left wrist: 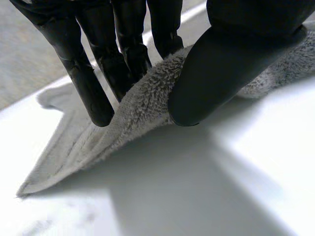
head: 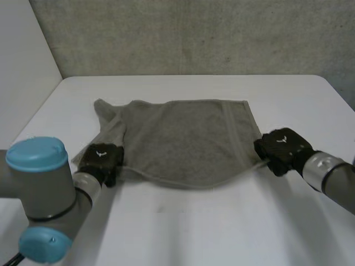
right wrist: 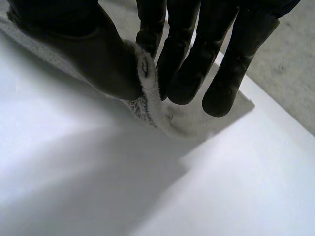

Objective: Fold the towel.

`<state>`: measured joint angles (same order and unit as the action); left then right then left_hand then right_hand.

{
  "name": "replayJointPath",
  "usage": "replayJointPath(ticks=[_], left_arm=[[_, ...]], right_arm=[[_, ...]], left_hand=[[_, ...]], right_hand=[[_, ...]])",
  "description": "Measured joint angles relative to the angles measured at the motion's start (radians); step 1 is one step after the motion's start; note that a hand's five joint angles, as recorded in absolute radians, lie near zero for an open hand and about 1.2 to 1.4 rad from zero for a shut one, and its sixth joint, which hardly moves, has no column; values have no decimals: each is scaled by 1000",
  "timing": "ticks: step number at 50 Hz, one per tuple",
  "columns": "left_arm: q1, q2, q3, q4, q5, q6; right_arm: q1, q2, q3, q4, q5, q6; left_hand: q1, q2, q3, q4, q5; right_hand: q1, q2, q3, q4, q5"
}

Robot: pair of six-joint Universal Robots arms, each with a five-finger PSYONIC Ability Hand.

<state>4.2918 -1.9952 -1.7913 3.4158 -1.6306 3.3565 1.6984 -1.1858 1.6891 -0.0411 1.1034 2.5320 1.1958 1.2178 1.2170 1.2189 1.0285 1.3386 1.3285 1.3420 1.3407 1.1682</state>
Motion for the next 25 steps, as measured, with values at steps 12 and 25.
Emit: replayJointPath(ticks=[12, 25], left_arm=[[-29, 49, -21, 1, 1, 7], [10, 57, -22, -12, 2, 7]], right_arm=[[-99, -144, 143, -158, -1, 138], [-137, -151, 156, -191, -6, 193]], left_hand=[[-457, -483, -480, -484, -471], [-619, -645, -644, -646, -635]], right_hand=[[0, 0, 0, 0, 0], [0, 0, 0, 0, 0]])
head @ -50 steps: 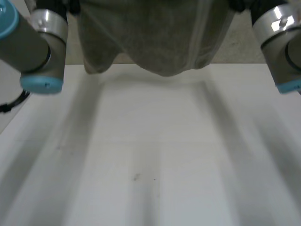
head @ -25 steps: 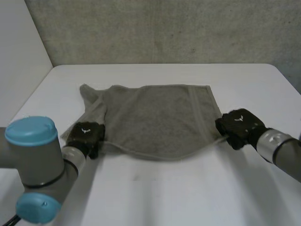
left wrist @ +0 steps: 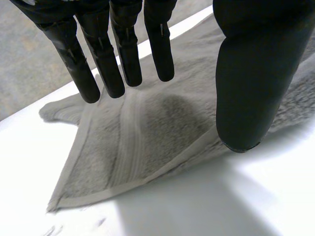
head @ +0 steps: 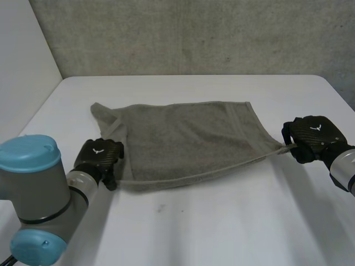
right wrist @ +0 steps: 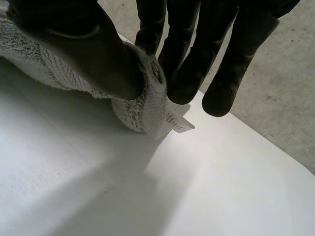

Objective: Fold the towel.

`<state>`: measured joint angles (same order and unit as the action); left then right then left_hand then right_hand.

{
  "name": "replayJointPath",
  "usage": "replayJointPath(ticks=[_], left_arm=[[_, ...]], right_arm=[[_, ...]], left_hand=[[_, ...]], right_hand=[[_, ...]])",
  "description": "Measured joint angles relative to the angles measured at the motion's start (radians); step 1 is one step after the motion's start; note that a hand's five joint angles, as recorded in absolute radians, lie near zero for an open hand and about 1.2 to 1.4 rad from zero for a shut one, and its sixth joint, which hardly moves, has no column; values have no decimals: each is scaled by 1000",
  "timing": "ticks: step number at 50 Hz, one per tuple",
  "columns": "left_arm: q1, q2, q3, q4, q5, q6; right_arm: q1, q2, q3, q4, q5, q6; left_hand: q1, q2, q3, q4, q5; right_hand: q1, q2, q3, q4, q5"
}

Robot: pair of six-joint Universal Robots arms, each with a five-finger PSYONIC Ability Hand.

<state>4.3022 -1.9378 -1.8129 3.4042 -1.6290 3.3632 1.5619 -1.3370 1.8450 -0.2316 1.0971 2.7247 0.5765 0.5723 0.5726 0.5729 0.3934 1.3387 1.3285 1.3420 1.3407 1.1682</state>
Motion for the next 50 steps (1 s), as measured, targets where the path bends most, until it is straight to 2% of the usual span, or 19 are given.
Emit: replayJointPath(ticks=[9, 20, 39, 50], left_arm=[[86, 48, -22, -43, 10, 3], [168, 64, -35, -73, 143, 5], [184, -68, -1, -47, 211, 32], [182, -110, 9, 22, 217, 111]], right_arm=[[-2, 5, 3, -1, 0, -3], [-3, 12, 8, -21, 1, -2], [0, 32, 11, -21, 0, -1], [0, 34, 12, -21, 0, 0]], left_hand=[[0, 2, 1, 1, 6], [3, 9, 7, 5, 15], [21, 26, 26, 25, 29], [250, 255, 255, 255, 257]], right_hand=[[0, 0, 0, 0, 0], [0, 0, 0, 0, 0], [0, 0, 0, 0, 0], [0, 0, 0, 0, 0]])
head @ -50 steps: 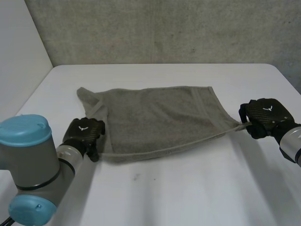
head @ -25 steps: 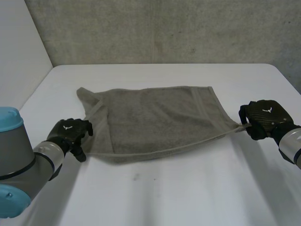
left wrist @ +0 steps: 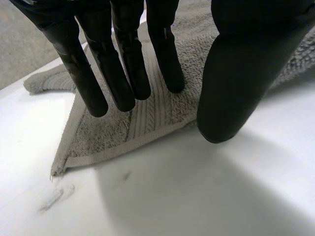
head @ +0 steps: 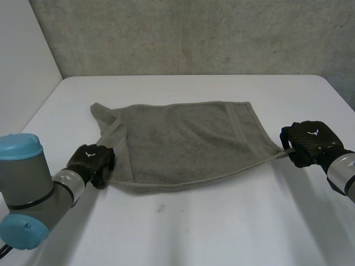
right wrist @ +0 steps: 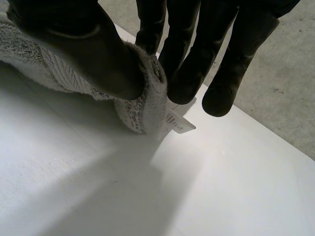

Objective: Fold the towel.

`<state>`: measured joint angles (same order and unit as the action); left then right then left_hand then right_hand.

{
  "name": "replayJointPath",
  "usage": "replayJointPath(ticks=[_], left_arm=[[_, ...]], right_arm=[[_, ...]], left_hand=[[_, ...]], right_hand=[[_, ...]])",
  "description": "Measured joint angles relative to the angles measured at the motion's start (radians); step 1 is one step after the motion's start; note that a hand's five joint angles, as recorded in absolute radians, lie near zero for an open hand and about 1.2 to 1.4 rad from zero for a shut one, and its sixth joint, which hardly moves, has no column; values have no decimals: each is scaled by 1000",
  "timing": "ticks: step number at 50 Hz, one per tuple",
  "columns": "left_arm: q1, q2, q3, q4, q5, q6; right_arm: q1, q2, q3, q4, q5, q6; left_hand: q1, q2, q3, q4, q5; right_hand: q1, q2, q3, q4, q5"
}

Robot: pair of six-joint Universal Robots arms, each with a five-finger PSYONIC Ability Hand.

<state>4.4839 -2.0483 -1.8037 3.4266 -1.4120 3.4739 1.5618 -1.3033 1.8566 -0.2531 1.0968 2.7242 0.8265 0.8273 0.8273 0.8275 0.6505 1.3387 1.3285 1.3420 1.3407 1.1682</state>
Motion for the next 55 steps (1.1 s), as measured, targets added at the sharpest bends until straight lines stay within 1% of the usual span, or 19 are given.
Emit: replayJointPath(ticks=[7, 17, 20, 23, 29, 34, 50, 55], left_arm=[[-4, -11, 10, 36, 1, 1], [-8, -27, 22, 40, 0, -3], [-8, -31, 21, 39, 0, -3], [-8, -32, 16, 38, 0, -3], [-9, -22, -1, 34, 1, -2], [-11, -15, -13, 32, 1, -1], [-21, -34, 15, 47, 1, -1], [-23, -57, 33, 61, 0, -2]], right_arm=[[0, 1, 1, 0, 0, -1], [1, 2, 1, 0, 0, -1], [1, 3, 1, 0, 0, -1], [1, 3, 1, 0, 0, -1], [1, 3, 1, 0, 0, -1], [1, 3, 1, 0, 0, -1], [5, 5, 7, 0, 0, -3], [6, 6, 7, -1, 0, -3]], left_hand=[[124, 125, 124, 125, 124], [309, 312, 311, 312, 309], [320, 330, 328, 330, 324], [309, 304, 305, 304, 315], [102, 101, 102, 101, 103], [41, 36, 38, 36, 40], [29, 31, 31, 30, 32], [107, 105, 105, 104, 104]], right_hand=[[0, 0, 0, 0, 0], [0, 0, 0, 0, 0], [0, 0, 0, 0, 0], [0, 0, 0, 0, 0], [0, 0, 0, 0, 0], [0, 0, 0, 0, 0], [0, 0, 0, 0, 0], [0, 0, 0, 0, 0]])
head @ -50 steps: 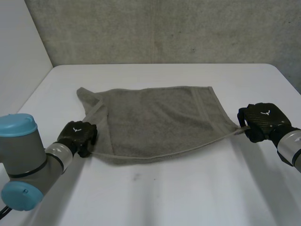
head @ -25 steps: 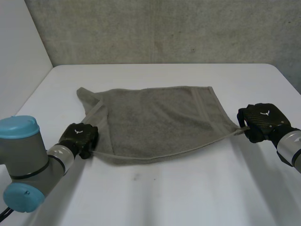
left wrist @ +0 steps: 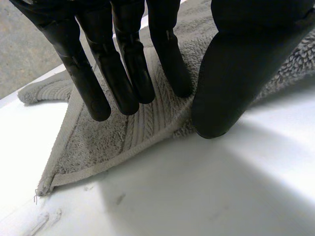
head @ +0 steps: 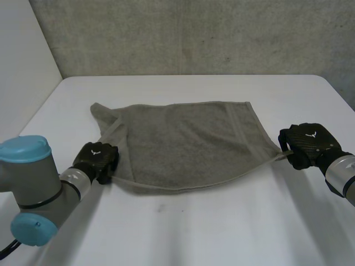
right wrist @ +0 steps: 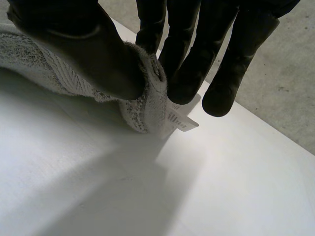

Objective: Fold the towel.

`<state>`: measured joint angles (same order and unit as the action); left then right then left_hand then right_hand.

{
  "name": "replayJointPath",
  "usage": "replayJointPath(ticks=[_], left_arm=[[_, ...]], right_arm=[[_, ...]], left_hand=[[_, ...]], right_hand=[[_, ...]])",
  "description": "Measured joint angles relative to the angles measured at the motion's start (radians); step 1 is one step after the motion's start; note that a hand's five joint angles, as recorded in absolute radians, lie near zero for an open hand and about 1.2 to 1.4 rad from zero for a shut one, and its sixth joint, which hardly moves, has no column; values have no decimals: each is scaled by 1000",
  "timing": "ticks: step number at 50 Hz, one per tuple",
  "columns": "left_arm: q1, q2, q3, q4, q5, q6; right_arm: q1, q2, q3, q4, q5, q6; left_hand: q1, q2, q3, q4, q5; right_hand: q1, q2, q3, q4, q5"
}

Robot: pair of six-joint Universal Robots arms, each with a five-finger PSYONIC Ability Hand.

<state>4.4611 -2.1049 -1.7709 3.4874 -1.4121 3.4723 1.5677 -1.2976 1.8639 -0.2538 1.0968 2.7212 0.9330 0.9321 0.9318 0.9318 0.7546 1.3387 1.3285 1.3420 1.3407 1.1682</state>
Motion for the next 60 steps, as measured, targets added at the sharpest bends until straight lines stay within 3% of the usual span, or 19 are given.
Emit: replayJointPath(ticks=[7, 13, 20, 25, 30, 39, 49, 56, 60], left_arm=[[0, -19, 18, 7, -2, -1], [0, 8, 15, -1, -6, -4], [12, 185, -53, -37, -13, 5], [13, 405, -121, -131, -15, 24], [15, 617, -172, -309, -23, 60], [16, 795, -235, -532, -115, 216], [19, 770, -267, -498, -176, 306], [20, 615, -247, -344, -169, 308], [13, 434, -151, -202, -163, 307]], right_arm=[[0, 0, 0, -3, 2, 0], [0, -6, -3, -3, 8, -1], [-2, -52, -22, 26, 15, -4], [-2, -154, -38, 105, 13, -8], [-2, -247, -52, 192, 13, -15], [-4, -303, -74, 326, 16, -91], [-6, -296, -82, 396, 19, -167], [-4, -272, -105, 408, 20, -171], [3, -199, -173, 404, 25, -163]], left_hand=[[217, 232, 228, 229, 223], [249, 277, 276, 276, 264], [253, 284, 283, 284, 271], [254, 285, 284, 285, 273], [258, 285, 284, 285, 273], [258, 285, 284, 286, 273], [260, 286, 284, 287, 274], [263, 286, 284, 287, 277], [268, 286, 285, 287, 278]], right_hand=[[0, 0, 0, 0, 0], [0, 0, 0, 0, 0], [0, 0, 0, 0, 0], [0, 0, 0, 0, 0], [0, 0, 0, 0, 0], [0, 0, 0, 0, 0], [0, 0, 0, 0, 0], [0, 0, 0, 0, 0], [0, 0, 0, 0, 0]])
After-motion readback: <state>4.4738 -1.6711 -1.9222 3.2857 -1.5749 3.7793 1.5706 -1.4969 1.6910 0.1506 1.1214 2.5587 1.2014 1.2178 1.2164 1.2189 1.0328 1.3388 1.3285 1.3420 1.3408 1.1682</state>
